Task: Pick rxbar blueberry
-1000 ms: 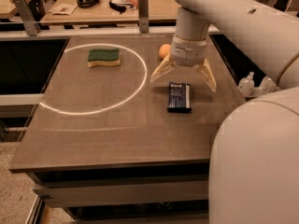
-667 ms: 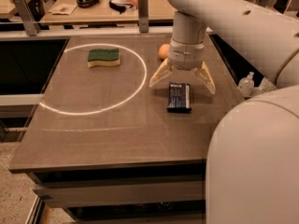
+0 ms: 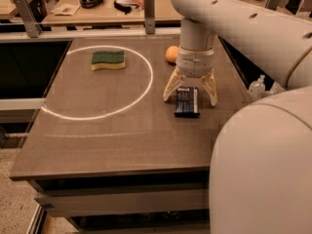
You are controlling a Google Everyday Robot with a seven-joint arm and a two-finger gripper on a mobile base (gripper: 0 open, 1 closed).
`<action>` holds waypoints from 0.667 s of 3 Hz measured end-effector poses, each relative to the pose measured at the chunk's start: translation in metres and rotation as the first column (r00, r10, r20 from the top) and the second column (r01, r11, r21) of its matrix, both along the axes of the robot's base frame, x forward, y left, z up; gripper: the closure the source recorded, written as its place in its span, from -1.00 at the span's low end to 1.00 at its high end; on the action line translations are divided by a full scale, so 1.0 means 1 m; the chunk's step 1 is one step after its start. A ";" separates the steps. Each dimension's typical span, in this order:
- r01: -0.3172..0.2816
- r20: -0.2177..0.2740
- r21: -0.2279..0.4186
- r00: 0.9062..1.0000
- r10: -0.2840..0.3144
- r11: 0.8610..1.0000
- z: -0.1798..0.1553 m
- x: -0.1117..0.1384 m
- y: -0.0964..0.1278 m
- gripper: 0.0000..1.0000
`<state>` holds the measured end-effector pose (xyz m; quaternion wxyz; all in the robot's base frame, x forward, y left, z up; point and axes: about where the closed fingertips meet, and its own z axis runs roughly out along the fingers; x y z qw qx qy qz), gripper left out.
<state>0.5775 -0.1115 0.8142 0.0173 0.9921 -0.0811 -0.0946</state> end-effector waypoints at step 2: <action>0.004 -0.001 -0.003 1.000 -0.004 1.000 0.001 0.000 -0.002 -0.11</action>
Offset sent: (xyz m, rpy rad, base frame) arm -0.0834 -0.0382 0.0519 -0.1929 0.2357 0.0326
